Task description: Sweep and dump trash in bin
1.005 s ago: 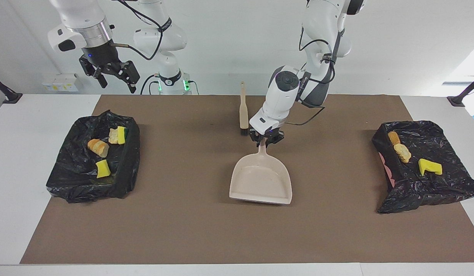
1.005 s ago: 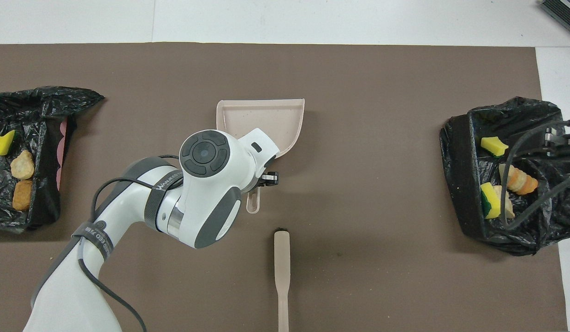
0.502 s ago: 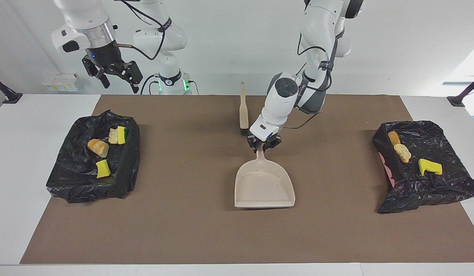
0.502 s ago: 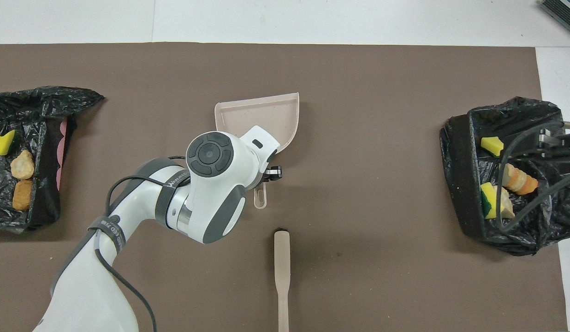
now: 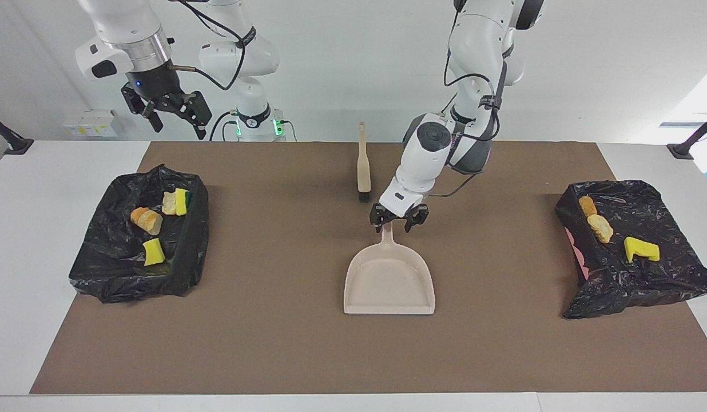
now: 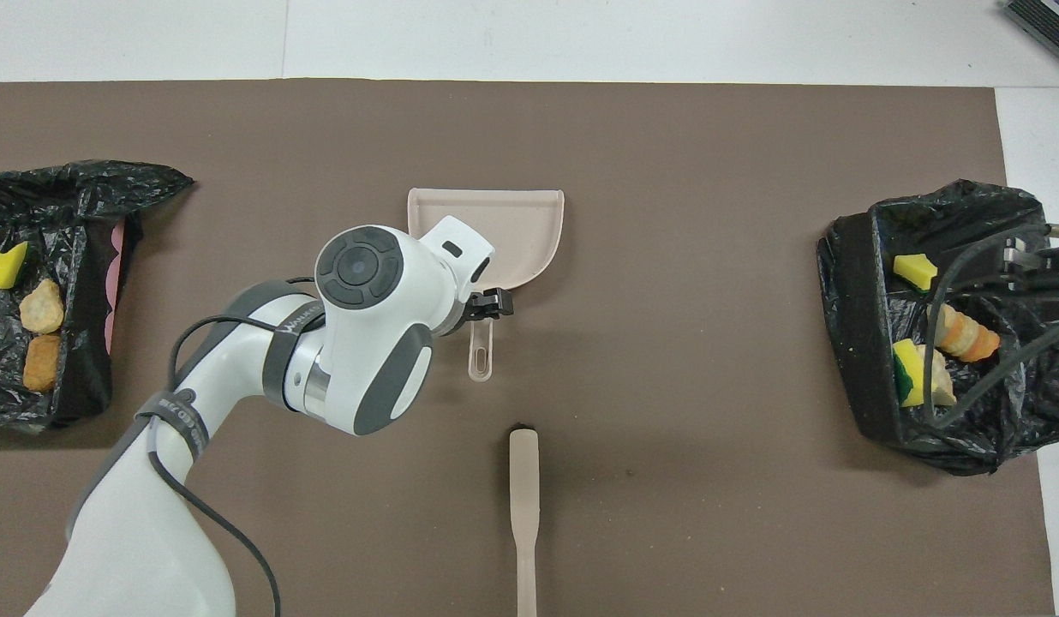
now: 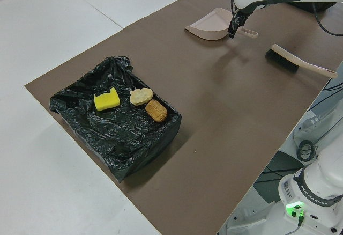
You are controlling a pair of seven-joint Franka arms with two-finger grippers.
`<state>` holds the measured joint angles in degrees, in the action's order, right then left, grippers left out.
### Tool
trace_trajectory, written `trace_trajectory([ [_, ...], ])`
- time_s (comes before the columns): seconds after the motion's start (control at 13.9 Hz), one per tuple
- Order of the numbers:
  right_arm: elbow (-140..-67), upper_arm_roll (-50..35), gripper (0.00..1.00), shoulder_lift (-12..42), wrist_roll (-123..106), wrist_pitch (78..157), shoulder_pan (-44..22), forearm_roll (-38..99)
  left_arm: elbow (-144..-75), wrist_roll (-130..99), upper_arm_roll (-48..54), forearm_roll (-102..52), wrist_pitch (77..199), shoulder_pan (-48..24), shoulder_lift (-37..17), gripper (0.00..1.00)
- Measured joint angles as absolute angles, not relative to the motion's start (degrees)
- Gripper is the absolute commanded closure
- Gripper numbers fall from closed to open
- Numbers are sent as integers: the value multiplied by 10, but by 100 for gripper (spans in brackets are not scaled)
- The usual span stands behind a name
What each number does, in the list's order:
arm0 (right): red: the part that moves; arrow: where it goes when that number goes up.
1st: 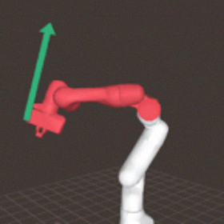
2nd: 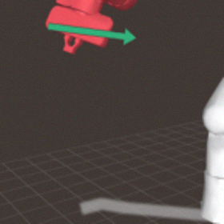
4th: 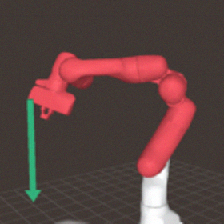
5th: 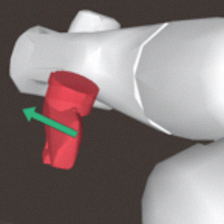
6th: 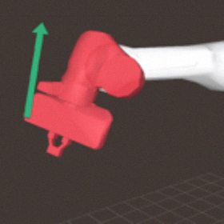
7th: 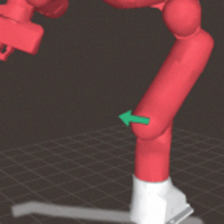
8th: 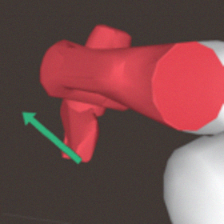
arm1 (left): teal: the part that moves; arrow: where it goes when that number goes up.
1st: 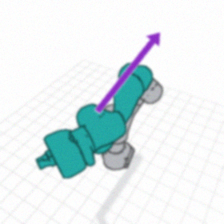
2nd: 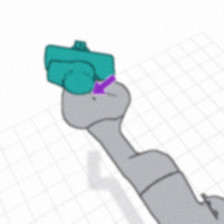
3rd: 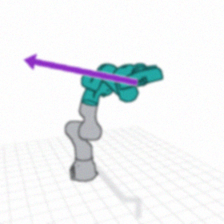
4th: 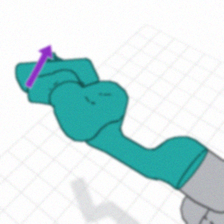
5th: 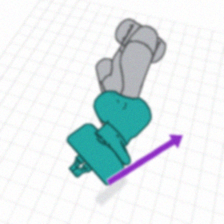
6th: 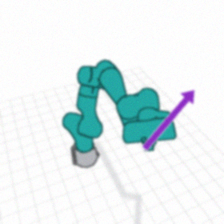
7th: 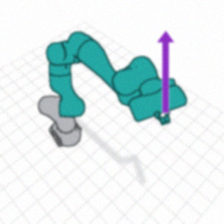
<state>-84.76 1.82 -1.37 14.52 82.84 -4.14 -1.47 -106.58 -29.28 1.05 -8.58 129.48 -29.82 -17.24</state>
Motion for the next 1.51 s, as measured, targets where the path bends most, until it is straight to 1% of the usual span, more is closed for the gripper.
trace_trajectory([
  [0.14,-848,17,0,-14,145,832,-42,-15,-1052,-274,9,-86,1261,-272,-161,0],
  [0.5,-848,19,0,-14,145,832,-41,-15,-992,-159,7,-86,1143,-185,-142,0],
  [0.86,-848,20,0,-14,145,832,-41,-15,-961,-11,5,-82,1030,-83,-94,0],
  [1.0,-848,20,0,-14,145,832,-41,-15,-940,35,4,-56,991,-55,-84,0],
  [1.22,-848,21,0,-14,145,832,-40,-15,-916,68,3,-21,968,-31,-75,0],
  [1.51,-848,21,0,-14,145,832,-40,-15,-914,82,1,-23,960,30,-73,0],
])
